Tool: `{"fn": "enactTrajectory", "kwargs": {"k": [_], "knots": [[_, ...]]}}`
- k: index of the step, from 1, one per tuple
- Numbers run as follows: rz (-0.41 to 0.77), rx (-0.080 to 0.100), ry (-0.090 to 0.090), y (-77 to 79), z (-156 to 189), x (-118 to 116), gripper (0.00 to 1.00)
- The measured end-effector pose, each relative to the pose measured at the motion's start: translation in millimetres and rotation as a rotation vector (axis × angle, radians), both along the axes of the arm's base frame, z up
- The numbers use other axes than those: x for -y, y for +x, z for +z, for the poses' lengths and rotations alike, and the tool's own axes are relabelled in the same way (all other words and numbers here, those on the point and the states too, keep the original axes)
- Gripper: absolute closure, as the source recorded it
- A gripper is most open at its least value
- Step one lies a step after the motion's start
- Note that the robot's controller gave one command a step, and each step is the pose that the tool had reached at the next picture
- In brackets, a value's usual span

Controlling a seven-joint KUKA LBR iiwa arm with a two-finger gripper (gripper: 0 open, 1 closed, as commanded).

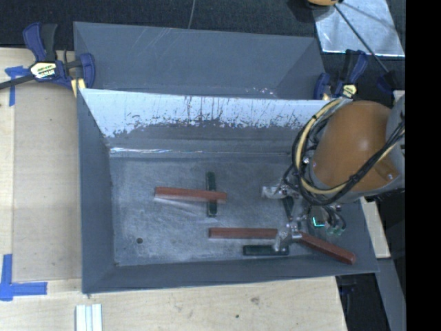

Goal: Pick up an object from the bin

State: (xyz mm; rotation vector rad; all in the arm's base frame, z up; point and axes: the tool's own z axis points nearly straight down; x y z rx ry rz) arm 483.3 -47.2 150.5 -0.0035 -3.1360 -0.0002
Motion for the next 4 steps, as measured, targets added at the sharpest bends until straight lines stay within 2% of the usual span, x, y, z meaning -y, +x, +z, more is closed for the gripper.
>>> {"fn": "enactTrajectory", "kwargs": {"k": [1, 2, 3, 4], "knots": [[0.002, 0.008, -0.001, 2.1, 4, 0, 0.00], [-0.181, 0.015, -0.001, 13.7, -74, -10, 1.00], [-0.180, 0.015, -0.001, 13.7, -74, -10, 1.00], [-0.080, 0.008, -0.001, 5.5, 2, 25, 1.00]]}}
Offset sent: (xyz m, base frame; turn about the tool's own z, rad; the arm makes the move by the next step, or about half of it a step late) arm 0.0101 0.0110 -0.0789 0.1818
